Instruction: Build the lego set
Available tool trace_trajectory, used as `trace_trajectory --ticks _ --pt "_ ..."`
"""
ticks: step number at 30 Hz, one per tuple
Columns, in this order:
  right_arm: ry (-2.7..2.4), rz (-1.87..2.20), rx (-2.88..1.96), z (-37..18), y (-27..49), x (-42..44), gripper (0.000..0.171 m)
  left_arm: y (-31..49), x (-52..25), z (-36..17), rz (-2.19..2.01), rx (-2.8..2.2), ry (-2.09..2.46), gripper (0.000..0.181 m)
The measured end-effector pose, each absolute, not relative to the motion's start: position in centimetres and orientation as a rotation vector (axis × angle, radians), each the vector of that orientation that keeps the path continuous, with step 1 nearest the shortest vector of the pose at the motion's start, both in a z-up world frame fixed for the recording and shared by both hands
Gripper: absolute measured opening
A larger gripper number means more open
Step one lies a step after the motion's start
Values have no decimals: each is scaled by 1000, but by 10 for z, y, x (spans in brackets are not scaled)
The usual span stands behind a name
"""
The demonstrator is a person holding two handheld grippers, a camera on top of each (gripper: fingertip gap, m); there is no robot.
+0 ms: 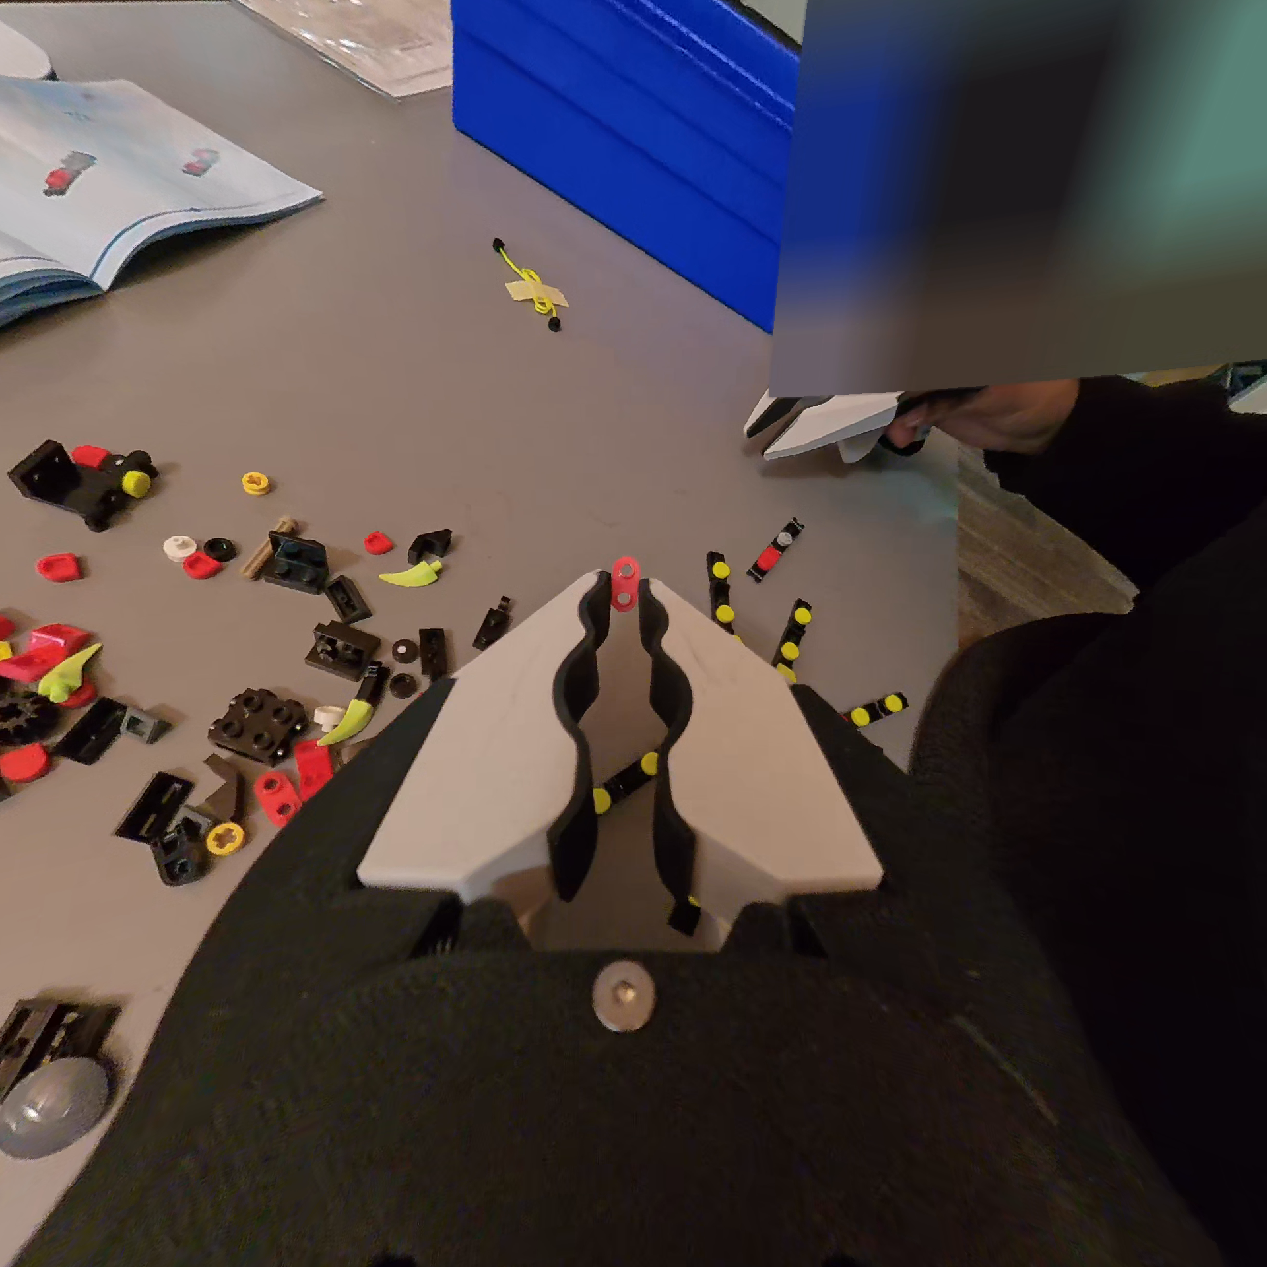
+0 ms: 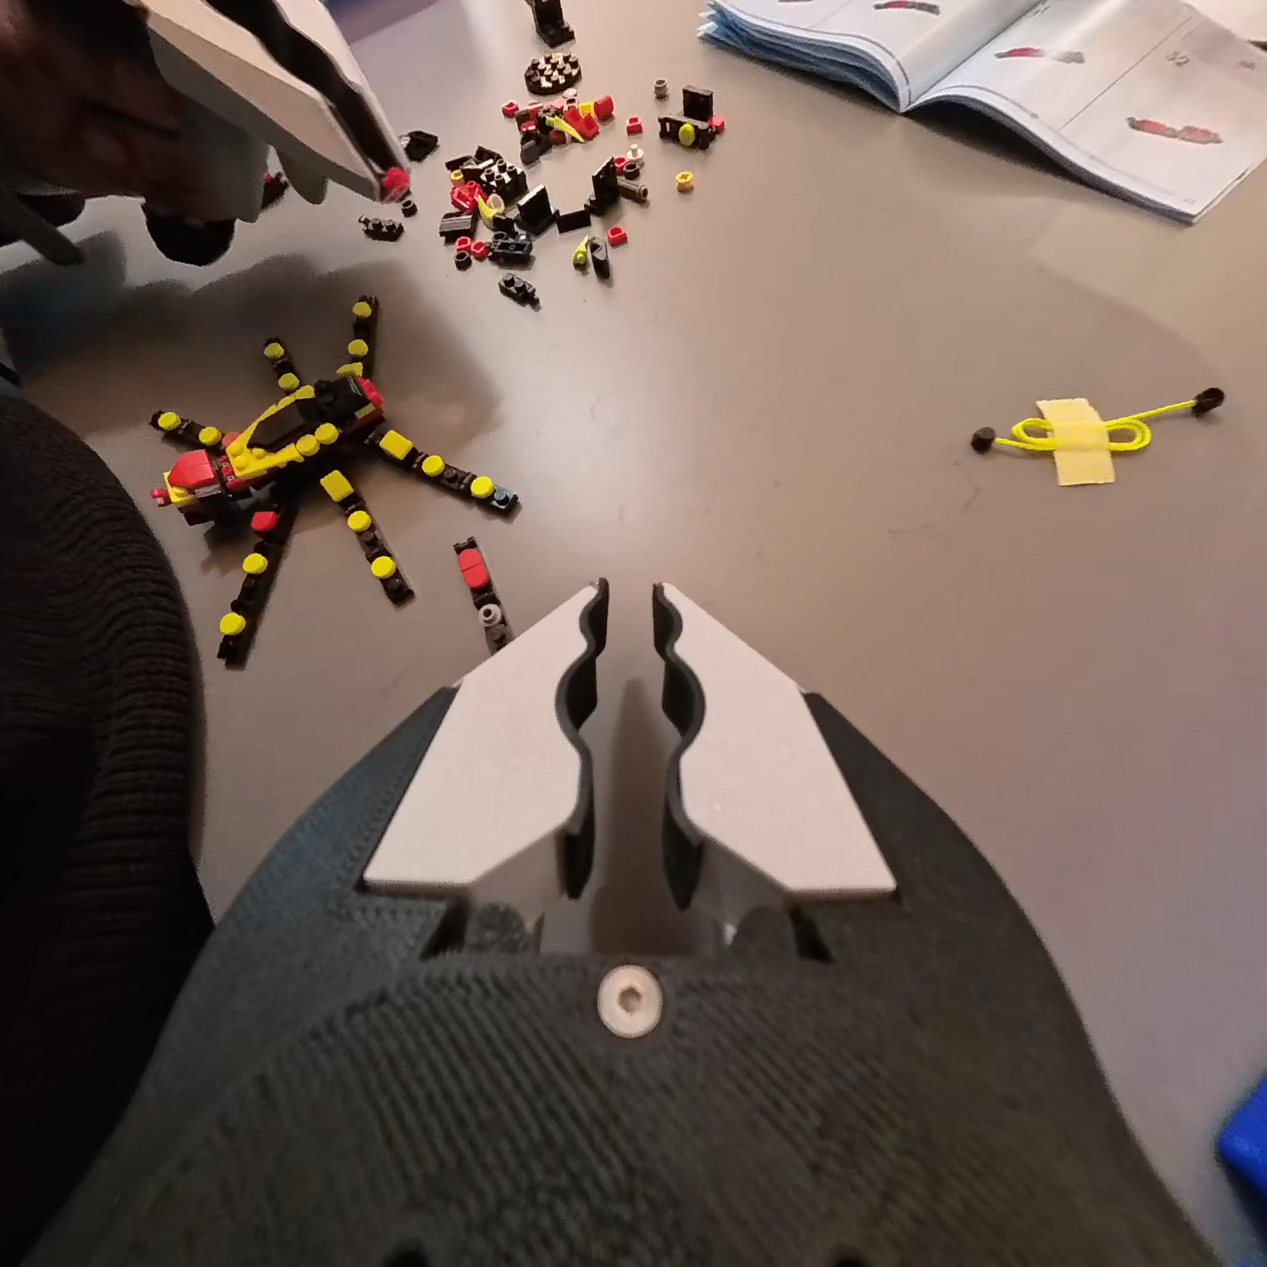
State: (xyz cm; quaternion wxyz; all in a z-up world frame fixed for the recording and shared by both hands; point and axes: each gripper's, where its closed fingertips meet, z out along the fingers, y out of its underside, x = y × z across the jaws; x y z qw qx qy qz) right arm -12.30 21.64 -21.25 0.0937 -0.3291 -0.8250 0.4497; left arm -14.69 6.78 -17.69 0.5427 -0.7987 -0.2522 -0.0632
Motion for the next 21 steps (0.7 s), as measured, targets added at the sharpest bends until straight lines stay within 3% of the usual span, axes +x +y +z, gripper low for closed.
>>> trace_trajectory --ticks 6,9,12,21 --pt "-2417 1334 -981 -208 222 -125 11 75 -144 -176 -152 -1901 -582 6" --pt "-2372 1145 -1031 -213 255 -126 11 90 -136 -168 -149 -1904 -538 5" --pt "-2229 1217 -1124 -191 273 -117 11 112 -121 -163 -122 -1969 -445 5" --pt "-2105 1269 -1122 -171 289 -79 9 172 -75 -194 -156 -2276 -133 6"
